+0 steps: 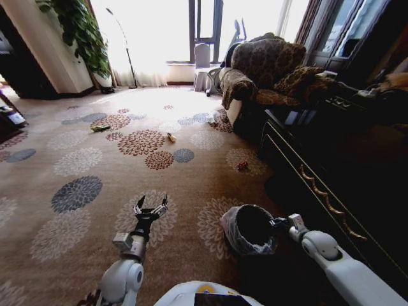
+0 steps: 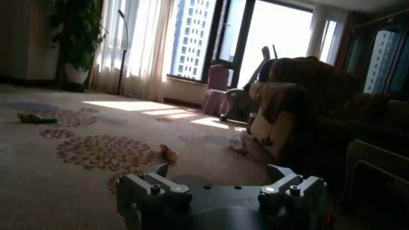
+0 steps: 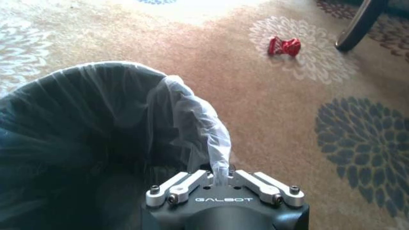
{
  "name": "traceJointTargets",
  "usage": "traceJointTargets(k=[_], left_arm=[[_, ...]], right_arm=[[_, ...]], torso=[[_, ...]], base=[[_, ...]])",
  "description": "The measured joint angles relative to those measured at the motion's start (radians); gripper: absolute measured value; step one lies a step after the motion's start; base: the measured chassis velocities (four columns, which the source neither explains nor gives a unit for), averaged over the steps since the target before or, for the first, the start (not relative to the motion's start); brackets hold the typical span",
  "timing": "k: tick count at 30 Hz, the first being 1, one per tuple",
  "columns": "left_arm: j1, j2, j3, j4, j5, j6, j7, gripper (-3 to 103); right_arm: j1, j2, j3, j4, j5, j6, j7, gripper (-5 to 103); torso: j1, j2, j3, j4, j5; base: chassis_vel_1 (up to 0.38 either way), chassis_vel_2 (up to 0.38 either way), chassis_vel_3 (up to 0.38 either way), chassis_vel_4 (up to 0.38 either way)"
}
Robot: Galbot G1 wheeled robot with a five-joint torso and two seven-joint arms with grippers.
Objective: Pick up the trash from the ground and place it into the trash bin.
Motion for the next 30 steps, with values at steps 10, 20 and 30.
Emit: traceJointTargets(k=[10, 20, 30], left_arm=[[-0.002, 0.006, 0.007, -0.003, 0.002, 0.002, -0.001, 100], [-0.003, 0.016, 0.009, -0.02, 0.001, 0.001, -0.001, 100], [0.008, 0.024, 0.001, -0.039, -0.004, -0.015, -0.009, 100]], right_arm=[[-0.016, 0.033, 0.061, 0.074, 0.007, 0.045, 0.12, 4], [-0.046, 0.14, 0.157, 0.257, 0.128, 0.166, 0.294, 4], [-0.102, 0.214, 0.175, 0.332, 0.122, 0.231, 0.321, 4]], torso=[[0.0, 0.0, 0.0, -0.0005, -0.0009], [0.0, 0.0, 0.0, 0.0001, 0.0], [0.0, 0.0, 0.0, -0.0001, 0.0001]], base=[[0.0, 0.0, 0.0, 0.0], [0.0, 0.0, 0.0, 0.0], [0.0, 0.0, 0.0, 0.0]])
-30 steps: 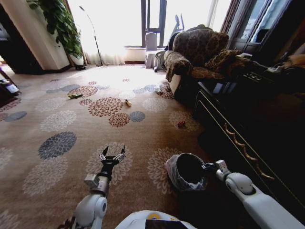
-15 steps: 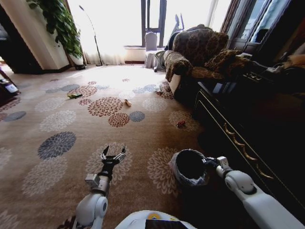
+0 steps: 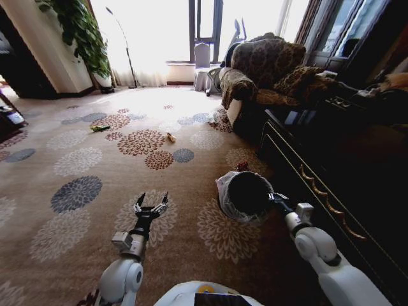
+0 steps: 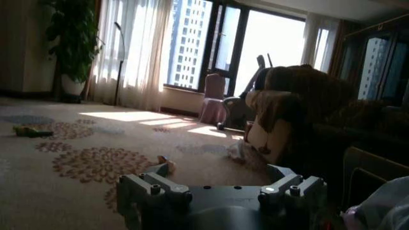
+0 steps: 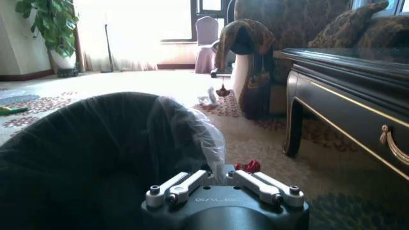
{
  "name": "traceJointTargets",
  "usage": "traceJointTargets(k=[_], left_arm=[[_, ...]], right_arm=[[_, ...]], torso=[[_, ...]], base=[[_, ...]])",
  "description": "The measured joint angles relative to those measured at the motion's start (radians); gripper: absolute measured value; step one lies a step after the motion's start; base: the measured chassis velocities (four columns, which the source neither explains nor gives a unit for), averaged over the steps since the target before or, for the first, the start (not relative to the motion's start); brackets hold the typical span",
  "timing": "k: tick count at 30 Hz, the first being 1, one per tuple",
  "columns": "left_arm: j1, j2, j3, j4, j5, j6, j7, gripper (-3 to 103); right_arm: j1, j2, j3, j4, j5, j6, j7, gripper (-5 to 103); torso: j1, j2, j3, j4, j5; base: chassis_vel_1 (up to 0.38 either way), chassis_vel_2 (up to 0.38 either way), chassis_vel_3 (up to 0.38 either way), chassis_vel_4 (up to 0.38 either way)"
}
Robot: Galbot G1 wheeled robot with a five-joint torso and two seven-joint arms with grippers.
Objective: Pick up the trash from the ground and place it into the trash bin.
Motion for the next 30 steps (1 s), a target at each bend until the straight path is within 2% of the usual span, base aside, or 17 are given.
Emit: traceJointTargets(k=[7, 17, 30], left_arm=[[-0.01, 0.007, 0.0, 0.013, -0.001, -0.009, -0.007, 100], [-0.013, 0.004, 0.009, 0.014, 0.0, -0.012, -0.006, 100], [-0.023, 0.012, 0.012, 0.024, 0.003, -0.013, -0.001, 100]], right_arm=[[-0.057, 0.014, 0.01, 0.022, -0.053, 0.046, -0.02, 4], [-0.074, 0.02, 0.016, 0.027, -0.085, 0.07, -0.056, 4], [-0.106, 0.052, 0.019, 0.048, -0.109, 0.085, -0.052, 4]], torso=[[0.0, 0.0, 0.0, 0.0, 0.0], [0.0, 0.0, 0.0, 0.0002, 0.0001], [0.0, 0.0, 0.0, 0.0, 0.0001]], base=[[0.0, 0.0, 0.0, 0.0], [0.0, 0.0, 0.0, 0.0], [-0.029, 0.028, 0.029, -0.033]])
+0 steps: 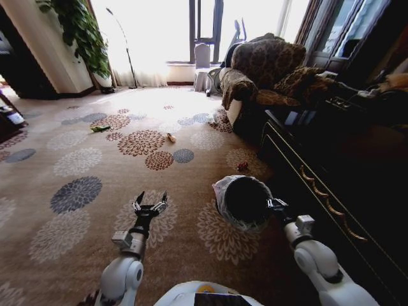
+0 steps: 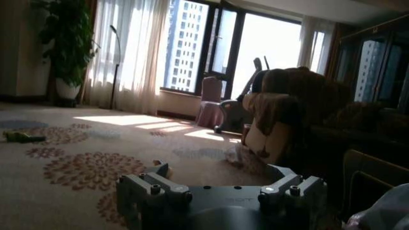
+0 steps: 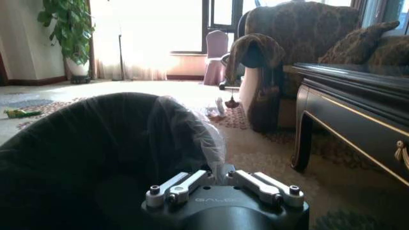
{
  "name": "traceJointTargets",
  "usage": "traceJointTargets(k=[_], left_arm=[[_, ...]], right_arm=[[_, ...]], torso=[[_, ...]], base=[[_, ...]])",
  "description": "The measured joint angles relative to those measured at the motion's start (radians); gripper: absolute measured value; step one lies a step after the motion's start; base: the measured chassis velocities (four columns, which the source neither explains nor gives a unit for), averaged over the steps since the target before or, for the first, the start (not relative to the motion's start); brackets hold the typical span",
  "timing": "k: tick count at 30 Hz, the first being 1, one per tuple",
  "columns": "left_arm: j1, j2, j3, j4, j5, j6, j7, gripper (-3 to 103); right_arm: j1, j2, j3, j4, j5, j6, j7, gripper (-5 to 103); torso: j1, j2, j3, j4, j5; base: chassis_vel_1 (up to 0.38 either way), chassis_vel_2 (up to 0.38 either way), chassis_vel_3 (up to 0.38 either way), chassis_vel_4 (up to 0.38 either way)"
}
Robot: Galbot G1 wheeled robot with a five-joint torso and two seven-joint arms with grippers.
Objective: Pick up the trash from the ground and place it into the trash bin.
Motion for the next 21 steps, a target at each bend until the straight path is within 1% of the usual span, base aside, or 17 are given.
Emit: traceJointTargets(k=[6, 12, 15, 17, 18, 20, 21], left_arm=[[0.001, 0.001, 0.001, 0.0, 0.0, 0.001, 0.001, 100], [-0.01, 0.013, 0.003, 0.004, -0.004, 0.005, 0.001, 100], [-0.033, 0.038, 0.007, 0.021, -0.014, 0.012, 0.006, 100], [-0.061, 0.072, 0.008, 0.043, -0.037, 0.027, 0.01, 100], [-0.061, 0.072, 0.008, 0.043, -0.037, 0.027, 0.01, 100], [-0.086, 0.101, 0.005, 0.06, -0.057, 0.035, 0.01, 100], [-0.094, 0.115, -0.006, 0.064, -0.066, 0.039, 0.007, 100]], right_arm=[[-0.025, 0.013, 0.004, 0.033, -0.005, -0.002, 0.0, 4], [-0.078, 0.027, 0.02, 0.044, -0.027, 0.009, -0.015, 4], [-0.107, 0.044, 0.03, 0.046, -0.04, 0.016, -0.015, 4], [-0.127, 0.062, 0.043, 0.054, -0.04, 0.017, -0.017, 4], [-0.127, 0.062, 0.043, 0.054, -0.04, 0.017, -0.017, 4], [-0.133, 0.068, 0.052, 0.056, -0.039, 0.017, -0.018, 4], [-0.126, 0.065, 0.052, 0.053, -0.036, 0.017, -0.019, 4]], torso=[[0.0, 0.0, 0.0, 0.0, -0.0002], [0.0, 0.0, 0.001, 0.0006, 0.0], [0.0, 0.0, 0.001, 0.0001, 0.0002], [0.0, 0.0, 0.0, -0.0001, -0.0002], [0.0, 0.0, 0.0, -0.0001, -0.0002], [0.0, 0.0, 0.0, -0.0007, -0.0006], [0.0, 0.0, 0.0, -0.0006, -0.0003]], base=[[-0.191, 0.189, 0.189, -0.218], [-0.181, 0.215, 0.213, -0.205], [-0.081, 0.093, 0.078, -0.07], [0.0, 0.0, 0.0, 0.0], [0.0, 0.0, 0.0, 0.0], [0.048, -0.062, -0.049, 0.04], [0.018, -0.04, -0.064, 0.051]])
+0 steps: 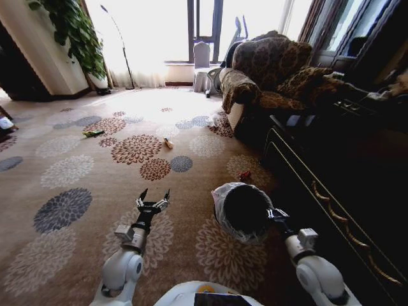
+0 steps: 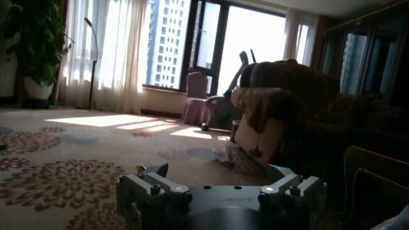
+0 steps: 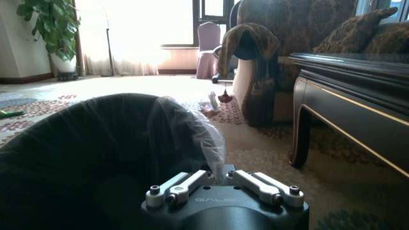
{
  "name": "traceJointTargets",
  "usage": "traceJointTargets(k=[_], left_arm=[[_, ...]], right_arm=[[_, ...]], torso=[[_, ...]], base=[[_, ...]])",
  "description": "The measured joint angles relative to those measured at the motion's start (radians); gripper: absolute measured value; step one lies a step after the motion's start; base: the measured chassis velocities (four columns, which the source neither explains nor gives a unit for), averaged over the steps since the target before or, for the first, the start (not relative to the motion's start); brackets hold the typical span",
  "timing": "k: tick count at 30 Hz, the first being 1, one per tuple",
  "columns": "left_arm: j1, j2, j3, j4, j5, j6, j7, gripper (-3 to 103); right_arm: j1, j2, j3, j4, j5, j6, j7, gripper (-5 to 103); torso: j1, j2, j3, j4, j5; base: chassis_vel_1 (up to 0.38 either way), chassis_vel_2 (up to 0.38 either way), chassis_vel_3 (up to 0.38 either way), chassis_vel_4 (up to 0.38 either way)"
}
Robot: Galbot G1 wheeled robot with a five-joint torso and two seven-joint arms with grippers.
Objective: Pick up the trash from the ground and place it into the trash bin.
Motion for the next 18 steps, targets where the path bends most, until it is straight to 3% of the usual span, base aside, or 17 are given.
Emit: traceJointTargets(k=[3, 18], left_arm=[[-0.007, 0.003, -0.01, -0.003, -0.01, 0.003, -0.013, 100], [-0.003, -0.032, 0.016, -0.012, 0.042, 0.002, -0.028, 100]], right_arm=[[0.013, -0.007, -0.006, -0.006, 0.008, 0.003, -0.008, 4], [0.003, 0.016, -0.021, 0.012, -0.026, 0.057, -0.034, 4]], torso=[[0.0, 0.0, 0.0, 0.0012, 0.0002], [0.0, 0.0, 0.0, 0.0006, 0.0004]], base=[[0.006, -0.013, -0.021, 0.017], [0.0, 0.0, 0.0, 0.0]])
